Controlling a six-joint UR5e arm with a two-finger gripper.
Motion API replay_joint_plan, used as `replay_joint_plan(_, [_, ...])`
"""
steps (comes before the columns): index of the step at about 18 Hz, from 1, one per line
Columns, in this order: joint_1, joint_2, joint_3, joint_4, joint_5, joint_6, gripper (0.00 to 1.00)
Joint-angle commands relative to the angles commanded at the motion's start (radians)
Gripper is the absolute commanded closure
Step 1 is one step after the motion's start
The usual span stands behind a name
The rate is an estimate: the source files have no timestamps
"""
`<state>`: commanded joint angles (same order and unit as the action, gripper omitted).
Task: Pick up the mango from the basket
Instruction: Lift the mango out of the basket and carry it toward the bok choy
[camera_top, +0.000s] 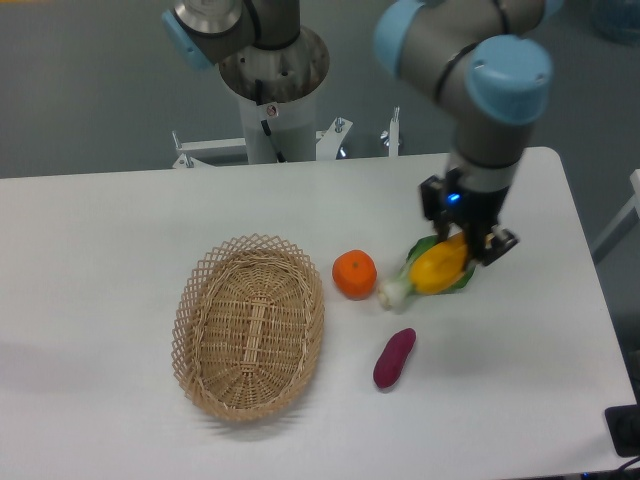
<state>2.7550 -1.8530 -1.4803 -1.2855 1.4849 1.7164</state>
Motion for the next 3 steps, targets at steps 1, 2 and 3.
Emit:
replay_joint_plan(1, [0.006,0.0,0.003,0.0,-0.008,0.003,0.58])
replay_joint_plan(2, [0.015,0.0,0.005,0.0,-0.014,0.003,0.58])
replay_joint_plan(3, [0.021,0.0,0.005,0.0,-0.018,0.005,0.58])
